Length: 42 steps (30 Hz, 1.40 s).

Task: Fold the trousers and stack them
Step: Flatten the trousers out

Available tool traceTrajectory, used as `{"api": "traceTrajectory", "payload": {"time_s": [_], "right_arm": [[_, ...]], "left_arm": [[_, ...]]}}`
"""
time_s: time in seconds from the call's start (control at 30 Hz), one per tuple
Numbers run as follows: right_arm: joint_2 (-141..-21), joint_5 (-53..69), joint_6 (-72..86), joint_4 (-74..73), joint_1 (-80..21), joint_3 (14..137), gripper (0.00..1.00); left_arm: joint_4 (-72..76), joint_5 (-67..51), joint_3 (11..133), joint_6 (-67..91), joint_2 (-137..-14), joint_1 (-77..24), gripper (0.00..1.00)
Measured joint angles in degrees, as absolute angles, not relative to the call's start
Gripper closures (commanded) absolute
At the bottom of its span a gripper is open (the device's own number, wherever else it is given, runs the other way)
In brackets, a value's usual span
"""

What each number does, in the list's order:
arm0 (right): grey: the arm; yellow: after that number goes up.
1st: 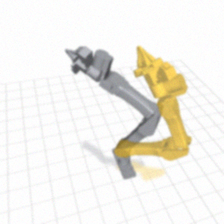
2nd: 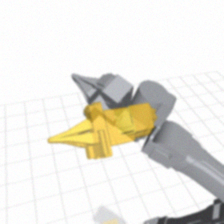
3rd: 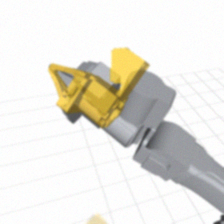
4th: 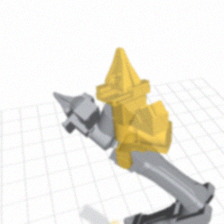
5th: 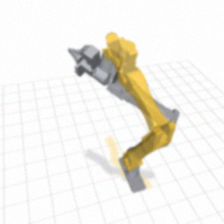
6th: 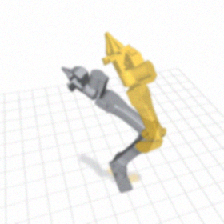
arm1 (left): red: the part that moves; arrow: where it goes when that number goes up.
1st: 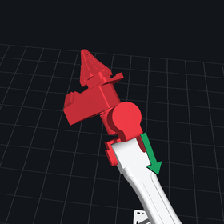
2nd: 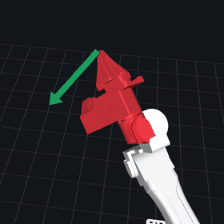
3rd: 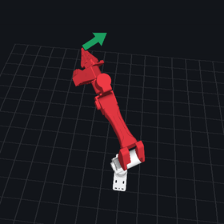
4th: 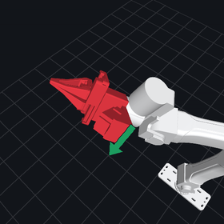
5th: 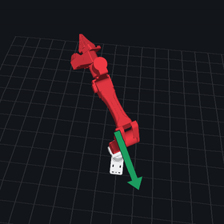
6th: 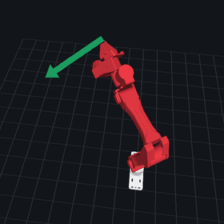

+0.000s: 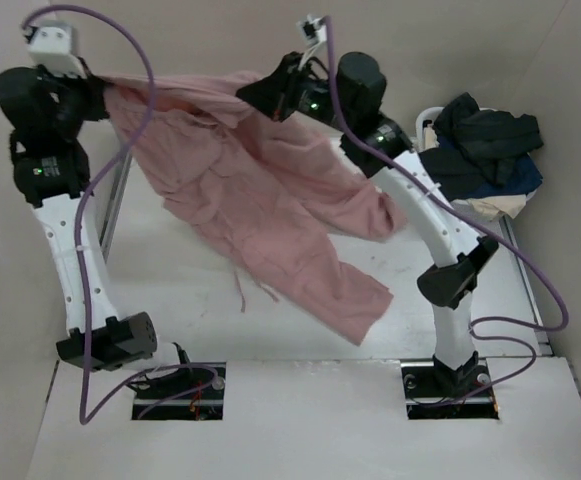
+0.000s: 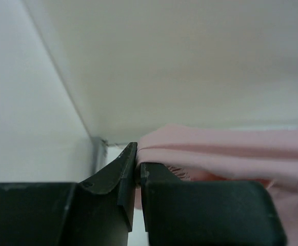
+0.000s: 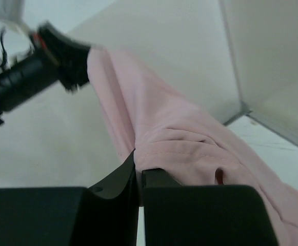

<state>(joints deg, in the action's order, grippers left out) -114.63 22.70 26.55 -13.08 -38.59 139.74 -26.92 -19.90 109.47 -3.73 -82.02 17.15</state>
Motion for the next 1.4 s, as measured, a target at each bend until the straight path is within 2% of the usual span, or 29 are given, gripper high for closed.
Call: {"api": "traceTrajectory", "payload": {"time_s": [0.2, 0.3, 0.37, 0.47, 0.67, 0.83, 0.87, 0.9, 1.0, 1.03, 1.07, 1.23, 1.4], "right_arm": [[-115.52, 23.46, 24.36, -6.26, -47.05, 139.90, 0.94], [-112.97, 23.35, 21.85, -0.93, -50.02, 139.20, 0.95], [-109.01, 23.20, 20.27, 1.89, -50.59, 136.29, 0.95], [-98.30, 21.74, 18.57, 6.13, -50.30, 125.14, 0.95], [-74.83, 10.07, 19.16, 13.61, -48.36, 93.34, 0.93], [-66.76, 2.83, 26.04, 14.76, -41.95, 67.53, 0.89], [-66.15, 1.93, 28.18, 14.48, -39.53, 61.73, 0.88], [-65.60, 1.30, 30.20, 13.72, -37.15, 56.55, 0.82], [-62.76, -0.25, 35.24, 6.46, -28.10, 42.09, 0.71], [-60.82, -0.54, 35.94, 2.00, -25.21, 38.65, 0.62], [-58.87, -0.97, 36.21, -1.89, -22.96, 36.71, 0.53], [-53.21, -1.96, 32.62, -12.93, -18.72, 39.38, 0.37], [-60.45, -3.20, 26.52, -16.40, -19.22, 49.91, 0.26]], "left_arm": [[-25.19, -19.44, 135.41, -0.01, -92.53, 23.49, 1.00], [-21.17, -17.82, 151.13, 0.78, -99.26, 20.84, 1.00], [-16.34, -16.38, 157.01, 0.45, -101.89, 16.64, 0.99], [-9.82, -15.35, 156.55, -1.45, -102.26, 8.25, 0.98], [-4.86, -19.62, 142.67, -5.87, -103.50, -8.82, 0.98], [-6.52, -22.81, 133.73, -8.51, -114.32, -18.02, 0.94], [-7.53, -22.94, 132.92, -9.08, -117.49, -19.46, 0.90], [-8.84, -22.96, 132.40, -9.78, -121.27, -21.04, 0.83], [-14.39, -22.04, 132.20, -12.62, -131.90, -25.21, 0.47], [-16.71, -21.34, 132.00, -13.47, -134.72, -26.39, 0.28], [-19.18, -21.06, 131.11, -14.20, -136.46, -27.35, 0.00], [-30.04, -23.81, 121.71, -15.75, -132.33, -27.59, 0.00], [-38.96, -24.25, 110.50, -19.07, -110.41, -16.86, 0.00]]}}
